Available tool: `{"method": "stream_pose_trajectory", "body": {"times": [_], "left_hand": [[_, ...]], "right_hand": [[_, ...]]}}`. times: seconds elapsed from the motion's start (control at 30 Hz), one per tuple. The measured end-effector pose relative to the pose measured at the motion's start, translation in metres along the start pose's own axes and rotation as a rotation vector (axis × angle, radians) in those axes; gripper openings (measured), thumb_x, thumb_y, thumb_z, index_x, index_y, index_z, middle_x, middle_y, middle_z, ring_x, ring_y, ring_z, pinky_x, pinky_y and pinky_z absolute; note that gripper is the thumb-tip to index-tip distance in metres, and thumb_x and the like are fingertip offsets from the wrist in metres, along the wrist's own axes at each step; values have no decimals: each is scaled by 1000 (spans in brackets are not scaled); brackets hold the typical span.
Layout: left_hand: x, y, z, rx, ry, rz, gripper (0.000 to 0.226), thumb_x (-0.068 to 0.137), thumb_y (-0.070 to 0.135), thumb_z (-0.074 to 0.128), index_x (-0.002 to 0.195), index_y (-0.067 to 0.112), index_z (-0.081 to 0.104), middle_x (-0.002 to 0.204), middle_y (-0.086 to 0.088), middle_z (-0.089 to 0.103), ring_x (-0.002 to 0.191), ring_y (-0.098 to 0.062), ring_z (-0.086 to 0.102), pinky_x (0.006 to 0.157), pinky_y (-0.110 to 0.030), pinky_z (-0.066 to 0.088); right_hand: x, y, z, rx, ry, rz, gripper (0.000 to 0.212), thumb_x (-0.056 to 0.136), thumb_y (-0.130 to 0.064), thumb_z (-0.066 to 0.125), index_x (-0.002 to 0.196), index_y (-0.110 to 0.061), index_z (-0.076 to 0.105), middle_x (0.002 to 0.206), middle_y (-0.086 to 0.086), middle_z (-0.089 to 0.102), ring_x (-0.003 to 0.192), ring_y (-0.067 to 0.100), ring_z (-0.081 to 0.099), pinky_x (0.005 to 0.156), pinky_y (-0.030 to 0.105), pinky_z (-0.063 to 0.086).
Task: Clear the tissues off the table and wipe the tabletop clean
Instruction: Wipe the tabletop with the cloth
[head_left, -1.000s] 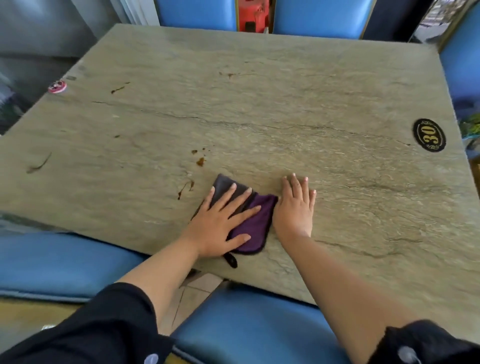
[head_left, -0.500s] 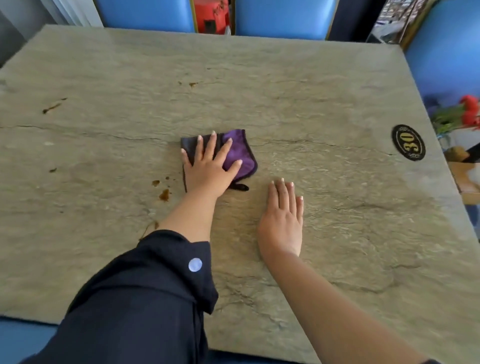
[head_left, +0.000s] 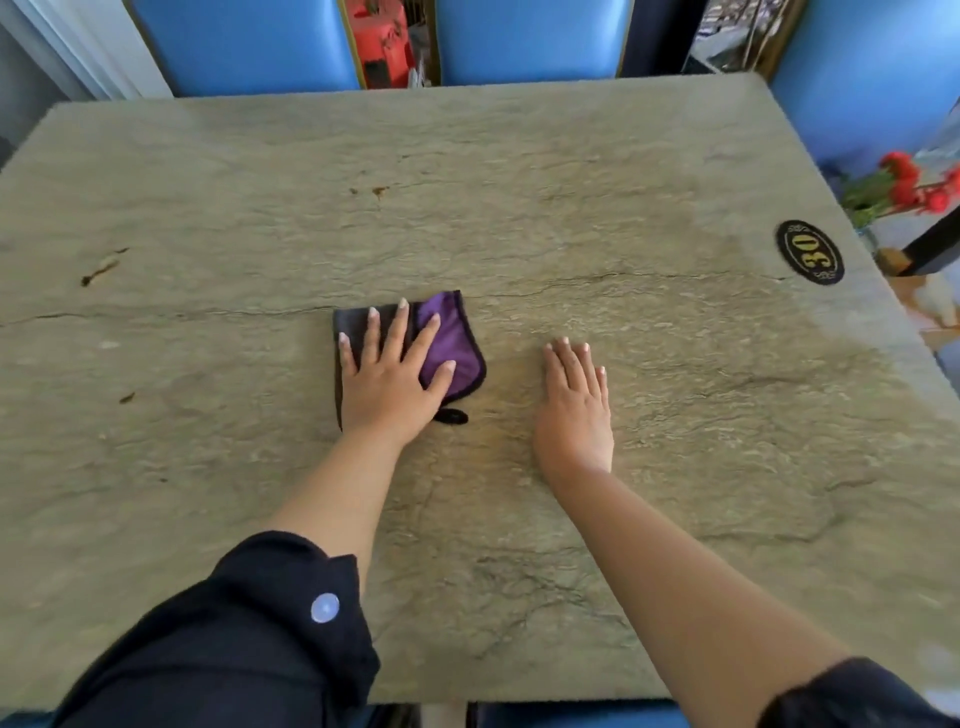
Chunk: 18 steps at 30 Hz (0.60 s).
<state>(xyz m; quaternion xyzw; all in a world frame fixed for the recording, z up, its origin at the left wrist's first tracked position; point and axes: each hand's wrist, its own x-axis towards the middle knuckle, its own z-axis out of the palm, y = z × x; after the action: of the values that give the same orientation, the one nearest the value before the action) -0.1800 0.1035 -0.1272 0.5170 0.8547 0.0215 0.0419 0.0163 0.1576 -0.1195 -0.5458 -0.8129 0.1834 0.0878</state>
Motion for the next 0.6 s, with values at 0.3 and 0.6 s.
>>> {"method": "stream_pose_trajectory", "body": {"times": [0.3, 0.6], "left_hand": [[-31, -64, -26, -375, -73, 321, 57, 98, 45, 43, 150, 37, 23, 161, 6, 17, 150, -16, 9, 118, -54, 3], [-64, -164, -5, -84, 63, 41, 62, 93, 44, 11, 152, 28, 24, 162, 7, 15, 149, -15, 11, 117, -56, 4]], "right_hand": [[-50, -97, 16, 171, 62, 161, 66, 92, -3, 37, 153, -10, 14, 161, 9, 9, 150, 23, -2, 122, 36, -1], [-11, -138, 52, -169, -125, -118, 61, 99, -55, 20, 154, -35, 3, 163, -2, -7, 147, 30, -18, 117, 57, -9]]}}
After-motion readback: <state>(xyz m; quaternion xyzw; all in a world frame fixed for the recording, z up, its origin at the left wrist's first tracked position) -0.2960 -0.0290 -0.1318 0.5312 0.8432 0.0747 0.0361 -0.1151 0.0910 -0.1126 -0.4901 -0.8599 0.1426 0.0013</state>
